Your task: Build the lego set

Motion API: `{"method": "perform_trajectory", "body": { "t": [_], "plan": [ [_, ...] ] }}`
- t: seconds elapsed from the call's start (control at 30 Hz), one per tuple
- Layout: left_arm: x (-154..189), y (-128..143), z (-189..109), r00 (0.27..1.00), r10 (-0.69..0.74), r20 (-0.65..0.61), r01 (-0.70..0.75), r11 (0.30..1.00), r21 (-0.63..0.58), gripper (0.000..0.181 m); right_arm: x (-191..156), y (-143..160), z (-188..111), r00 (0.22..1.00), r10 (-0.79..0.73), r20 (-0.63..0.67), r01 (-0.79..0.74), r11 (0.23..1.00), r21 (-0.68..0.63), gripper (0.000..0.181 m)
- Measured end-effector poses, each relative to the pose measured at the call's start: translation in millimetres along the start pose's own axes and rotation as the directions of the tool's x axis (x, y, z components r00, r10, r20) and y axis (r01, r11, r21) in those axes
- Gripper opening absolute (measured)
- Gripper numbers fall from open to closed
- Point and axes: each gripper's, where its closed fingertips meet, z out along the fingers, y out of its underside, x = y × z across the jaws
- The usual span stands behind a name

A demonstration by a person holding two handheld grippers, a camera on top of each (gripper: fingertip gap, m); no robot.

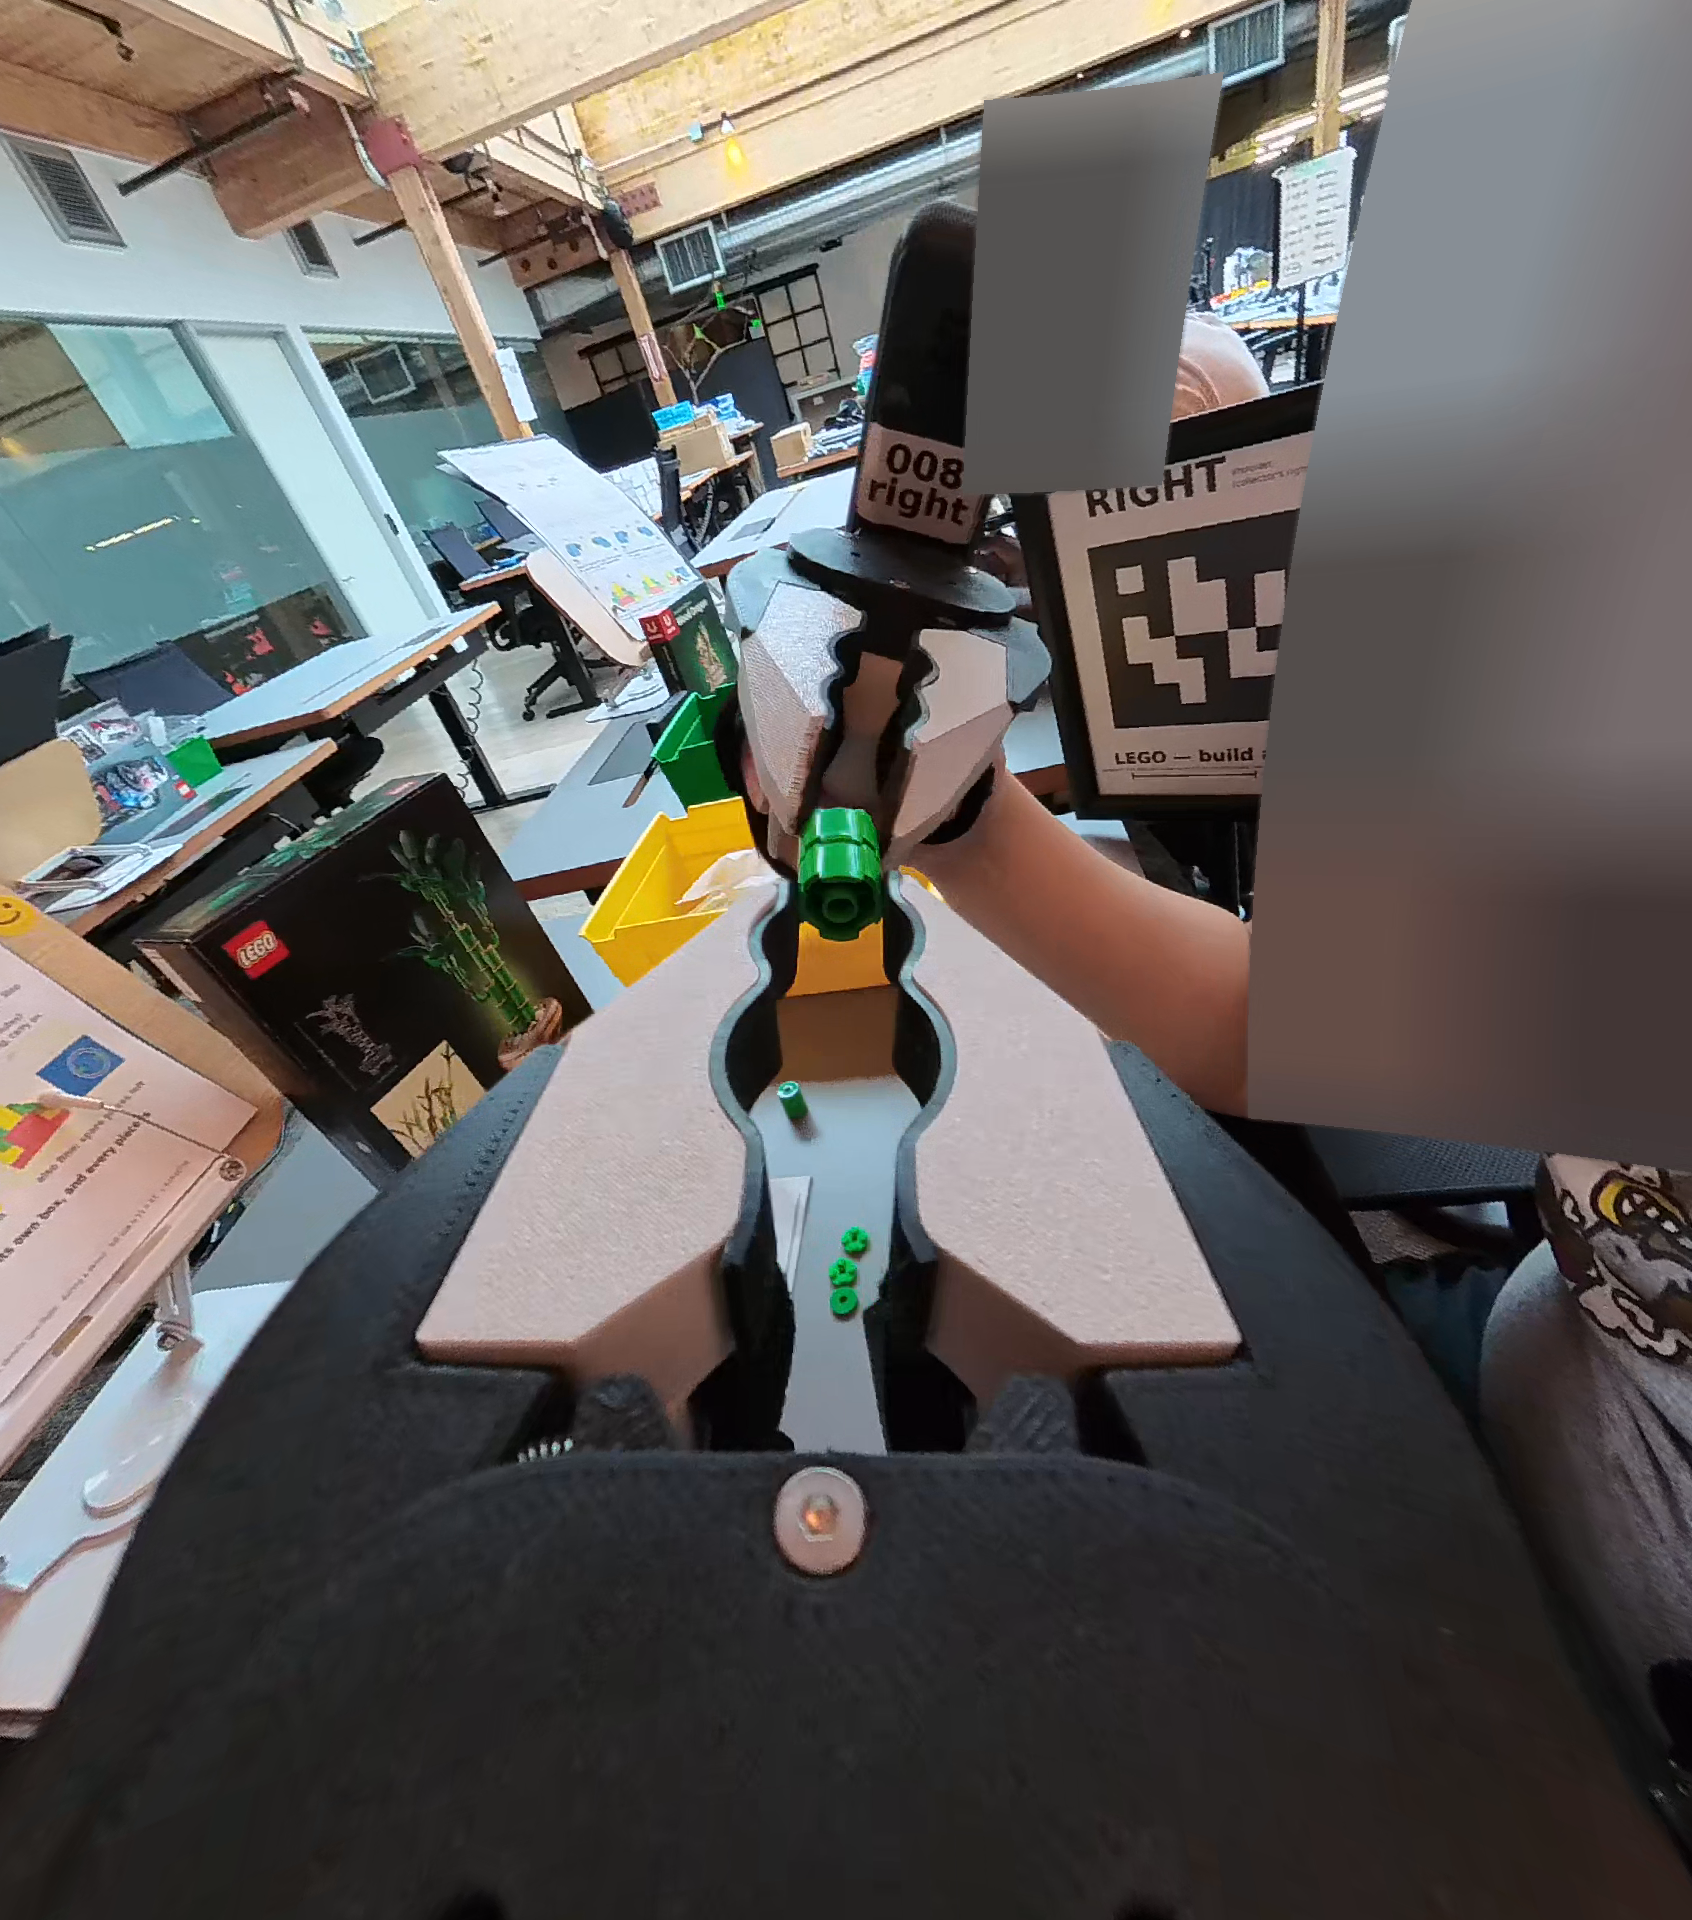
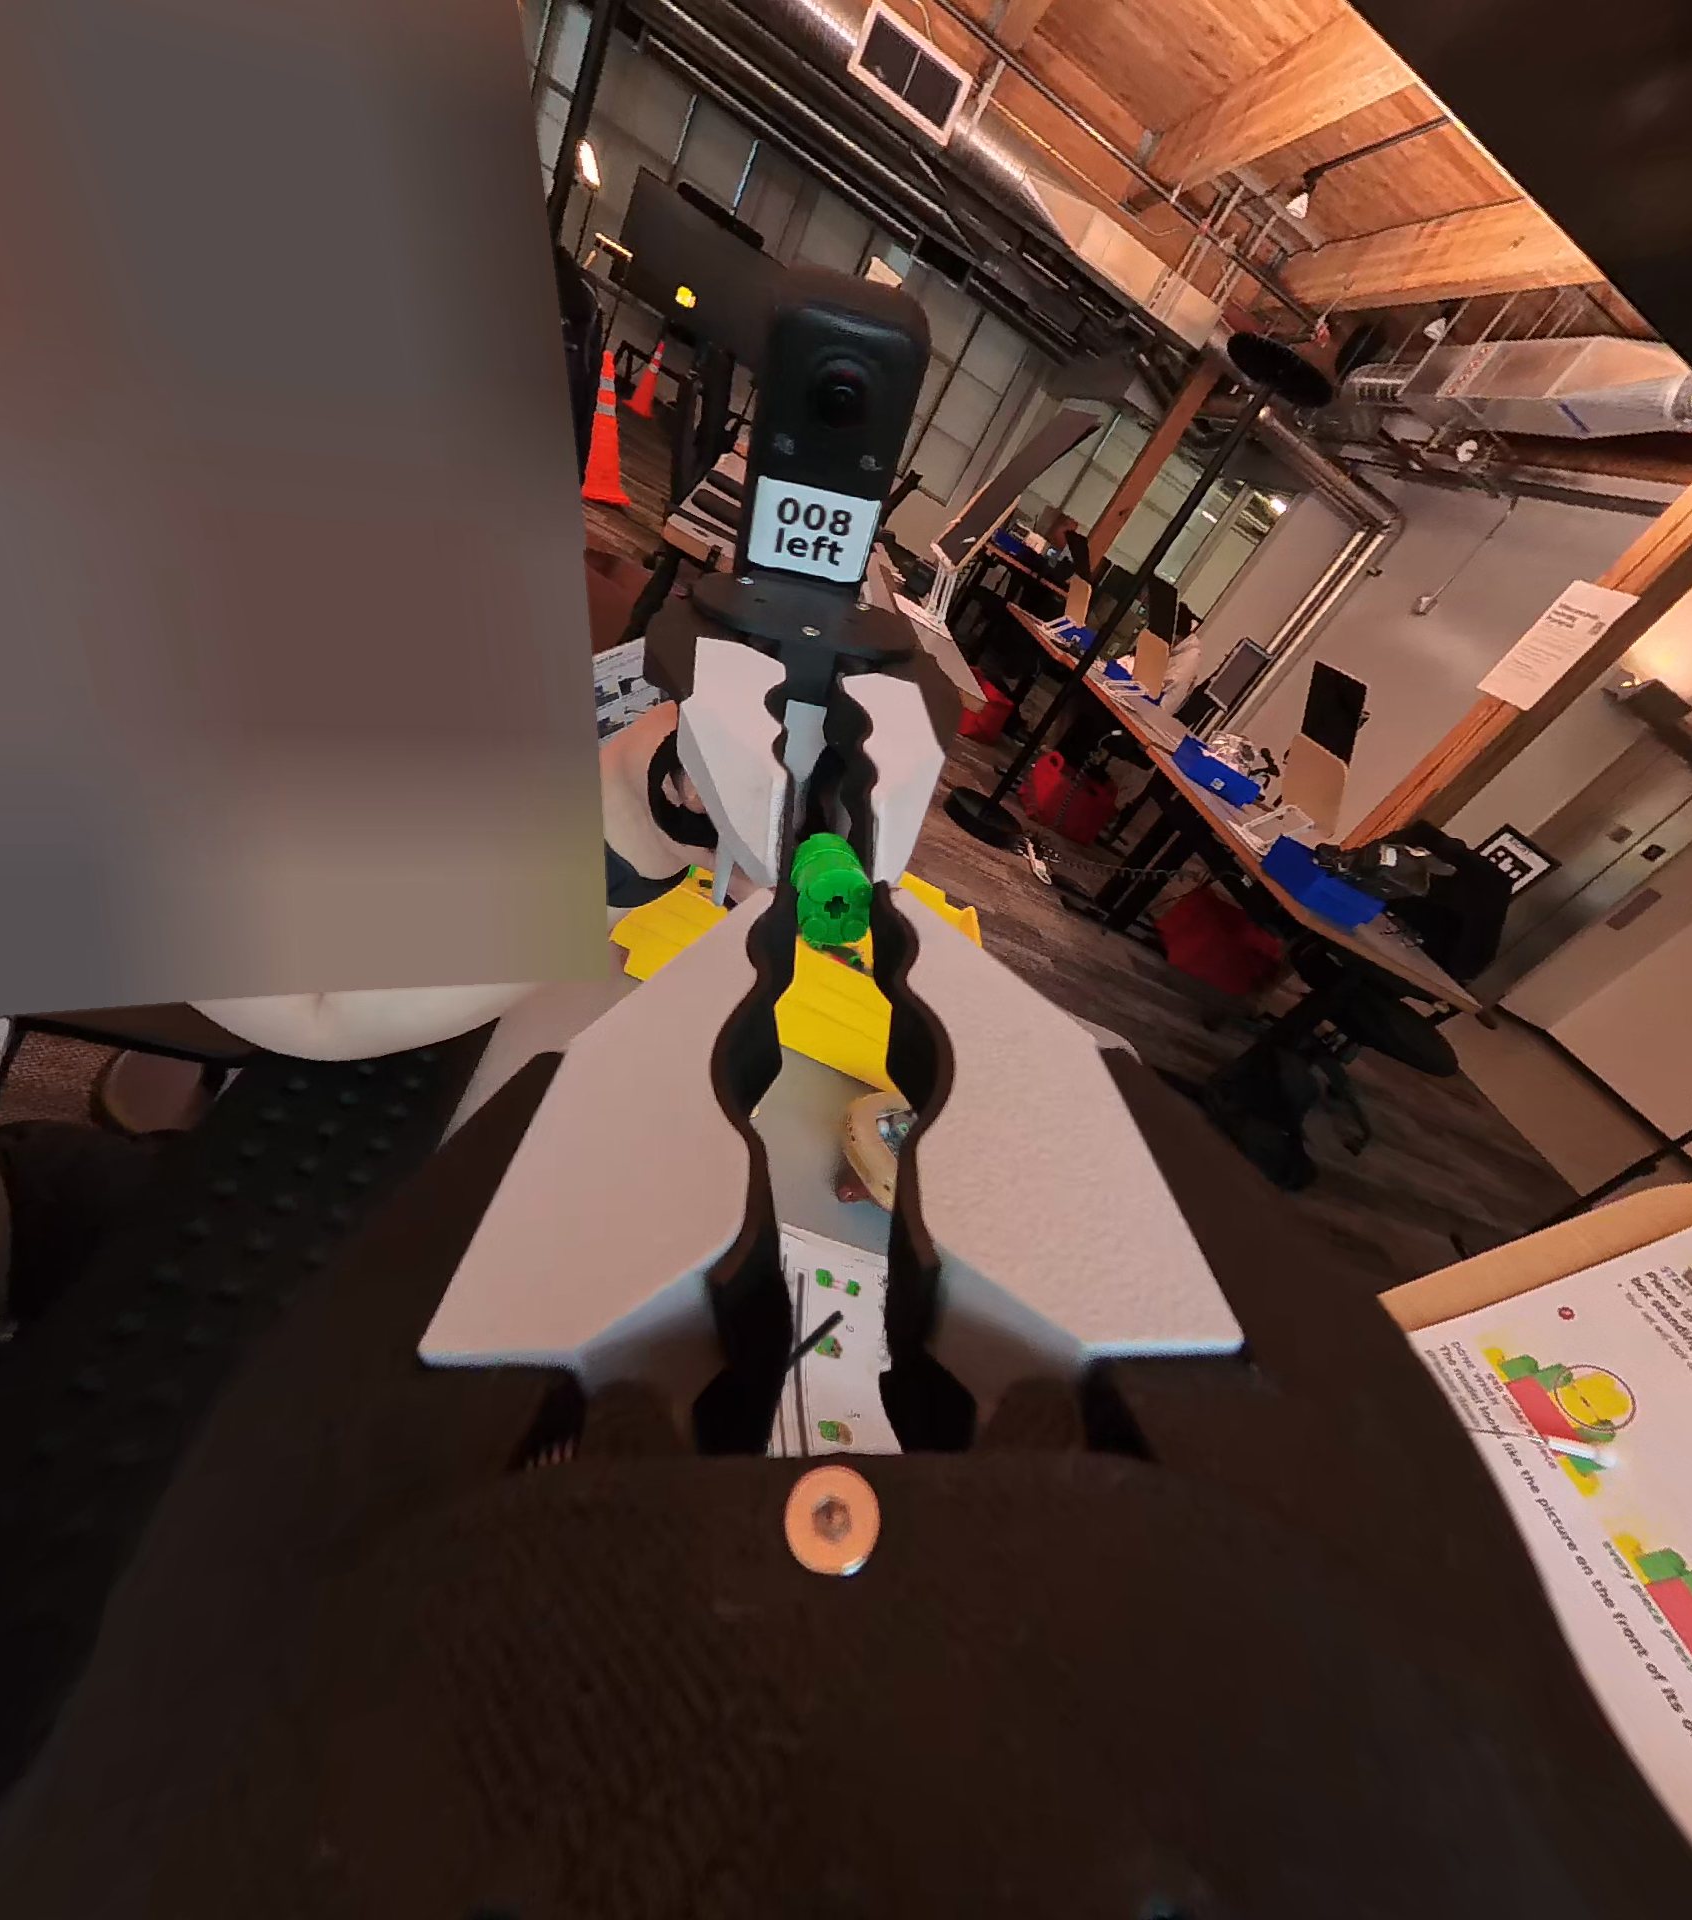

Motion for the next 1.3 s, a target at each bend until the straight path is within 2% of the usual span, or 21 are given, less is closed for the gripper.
{"method": "perform_trajectory", "body": {
  "t": [0.03,0.3,0.67,1.3],
  "plan": [
    [0,1,1,1.000,0.002,0.000,-0.002,1.000,-0.007,0.012,0,1,-1,1.000,-0.001,0.004,0.001,1.000,-0.001,0.012],
    [-1,5,5,1.000,0.016,0.015,-0.016,0.999,-0.036,0.012,0,4,-5,1.000,-0.019,0.001,0.019,1.000,-0.020,0.013],
    [4,8,7,1.000,-0.009,-0.030,0.007,0.999,-0.046,0.012,-6,7,-6,0.999,-0.014,0.037,0.016,0.999,-0.033,0.013],
    [-2,-4,2,0.998,-0.057,-0.040,0.059,0.997,0.051,0.012,0,-3,-2,1.000,-0.019,-0.012,0.020,0.998,0.058,0.013]
  ]
}}
